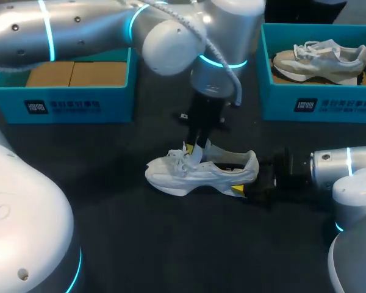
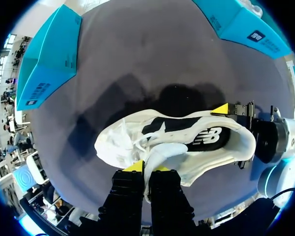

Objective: Take the shoe out of the shoebox, open the shoe tongue, remove and reinsert the insole, then place the shoe into the shoebox

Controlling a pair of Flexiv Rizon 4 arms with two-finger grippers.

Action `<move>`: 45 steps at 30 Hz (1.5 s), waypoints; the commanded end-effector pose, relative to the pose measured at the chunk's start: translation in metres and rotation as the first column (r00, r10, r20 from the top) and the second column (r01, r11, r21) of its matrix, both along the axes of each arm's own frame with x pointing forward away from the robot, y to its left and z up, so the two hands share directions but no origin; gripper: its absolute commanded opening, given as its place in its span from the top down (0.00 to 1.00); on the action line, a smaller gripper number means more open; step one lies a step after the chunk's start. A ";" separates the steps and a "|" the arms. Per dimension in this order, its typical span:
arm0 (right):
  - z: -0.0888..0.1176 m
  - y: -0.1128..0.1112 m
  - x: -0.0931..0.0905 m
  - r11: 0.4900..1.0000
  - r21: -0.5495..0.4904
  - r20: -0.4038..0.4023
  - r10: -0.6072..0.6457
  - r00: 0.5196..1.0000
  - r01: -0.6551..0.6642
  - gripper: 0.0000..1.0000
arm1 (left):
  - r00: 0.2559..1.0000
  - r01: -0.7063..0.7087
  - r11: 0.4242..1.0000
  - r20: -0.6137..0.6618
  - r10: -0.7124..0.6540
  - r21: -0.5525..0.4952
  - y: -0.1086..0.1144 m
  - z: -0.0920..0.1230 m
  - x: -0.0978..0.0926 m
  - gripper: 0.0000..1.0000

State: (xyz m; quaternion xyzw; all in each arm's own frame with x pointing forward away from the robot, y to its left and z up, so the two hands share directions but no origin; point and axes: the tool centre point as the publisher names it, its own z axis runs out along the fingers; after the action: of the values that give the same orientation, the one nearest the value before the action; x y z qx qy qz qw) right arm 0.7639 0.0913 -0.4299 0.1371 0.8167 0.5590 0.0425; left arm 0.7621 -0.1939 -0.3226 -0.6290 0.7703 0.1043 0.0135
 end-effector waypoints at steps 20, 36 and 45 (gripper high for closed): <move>-0.002 0.001 0.001 1.000 -0.003 -0.001 -0.001 1.000 0.001 1.00 | 0.979 -0.171 0.875 0.024 0.204 -0.452 0.052 -0.009 -0.012 1.00; -0.002 0.001 0.001 1.000 -0.003 -0.001 -0.001 1.000 0.001 1.00 | 0.955 -0.279 0.700 -0.112 0.276 -0.657 0.080 -0.029 0.001 1.00; -0.002 0.001 0.001 1.000 -0.003 -0.001 -0.001 1.000 0.001 1.00 | 0.948 -0.306 0.660 -0.158 0.275 -0.686 0.088 -0.042 0.003 1.00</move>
State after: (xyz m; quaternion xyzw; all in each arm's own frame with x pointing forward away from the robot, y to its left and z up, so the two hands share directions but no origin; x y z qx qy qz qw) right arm 0.7646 0.0933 -0.4291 0.1365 0.8166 0.5592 0.0424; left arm 0.7645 -0.1151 -0.3586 -0.7179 0.6684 -0.0913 -0.1720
